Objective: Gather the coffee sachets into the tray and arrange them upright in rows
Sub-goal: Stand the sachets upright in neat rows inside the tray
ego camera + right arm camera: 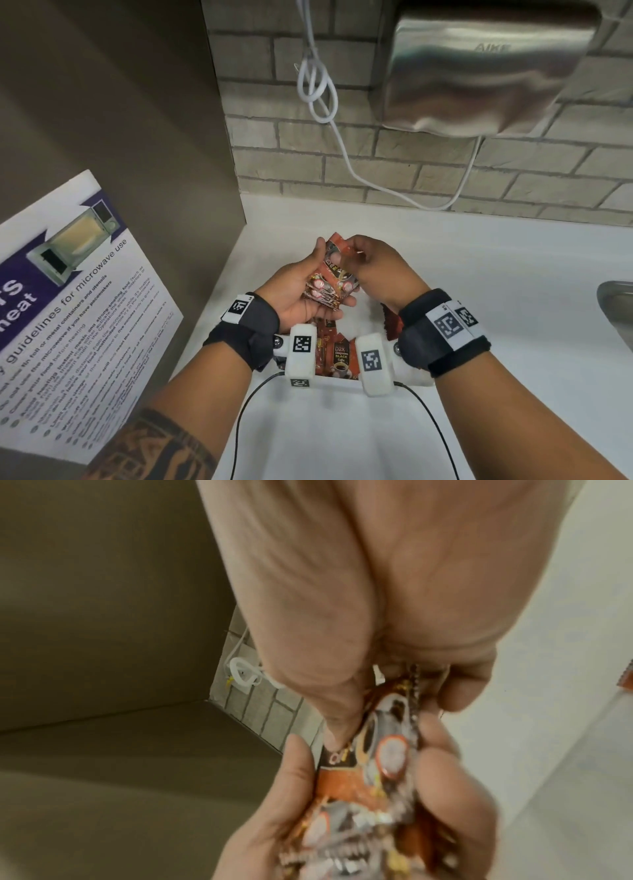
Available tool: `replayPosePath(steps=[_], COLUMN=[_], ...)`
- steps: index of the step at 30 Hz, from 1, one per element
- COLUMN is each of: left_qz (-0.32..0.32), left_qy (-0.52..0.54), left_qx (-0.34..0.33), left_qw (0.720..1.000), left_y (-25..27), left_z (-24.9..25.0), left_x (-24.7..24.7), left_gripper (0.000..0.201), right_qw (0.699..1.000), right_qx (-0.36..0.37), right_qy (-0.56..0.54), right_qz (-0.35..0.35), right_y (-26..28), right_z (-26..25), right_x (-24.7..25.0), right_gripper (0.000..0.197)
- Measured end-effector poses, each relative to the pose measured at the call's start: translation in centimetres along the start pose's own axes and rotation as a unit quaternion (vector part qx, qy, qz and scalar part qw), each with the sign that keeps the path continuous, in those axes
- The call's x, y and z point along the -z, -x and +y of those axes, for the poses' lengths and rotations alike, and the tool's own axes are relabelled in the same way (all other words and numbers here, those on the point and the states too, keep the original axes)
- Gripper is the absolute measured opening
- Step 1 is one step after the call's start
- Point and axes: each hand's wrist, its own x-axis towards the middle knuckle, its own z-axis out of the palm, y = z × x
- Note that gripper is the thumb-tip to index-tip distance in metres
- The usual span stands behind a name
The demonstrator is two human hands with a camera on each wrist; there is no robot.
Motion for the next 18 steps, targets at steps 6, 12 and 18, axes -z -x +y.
replayPosePath(steps=[6,12,18], left_qz=[0.05,0.086,0.091], left_qy=[-0.044,-0.037,0.006], left_qx=[-0.104,-0.124,-0.134], left_qw=[0.992,0.988,0.987], left_y=[-0.3,-0.6,-0.5], left_z=[-0.2,-0.2,-0.4], left_x=[-0.5,-1.1,-0.6], left_gripper=[0.047,0.023,0.031], right_qw=[0.987,0.987,0.998], right_qx=[-0.032,-0.069,-0.022], right_qy=[0.061,0.086,0.043], right_qz=[0.146,0.114,0.035], right_y=[0.3,1.1,1.6], right_z=[0.9,0.4,0.3], right_x=[-0.6,-1.2,-0.8], right_gripper=[0.045,0.062,0.031])
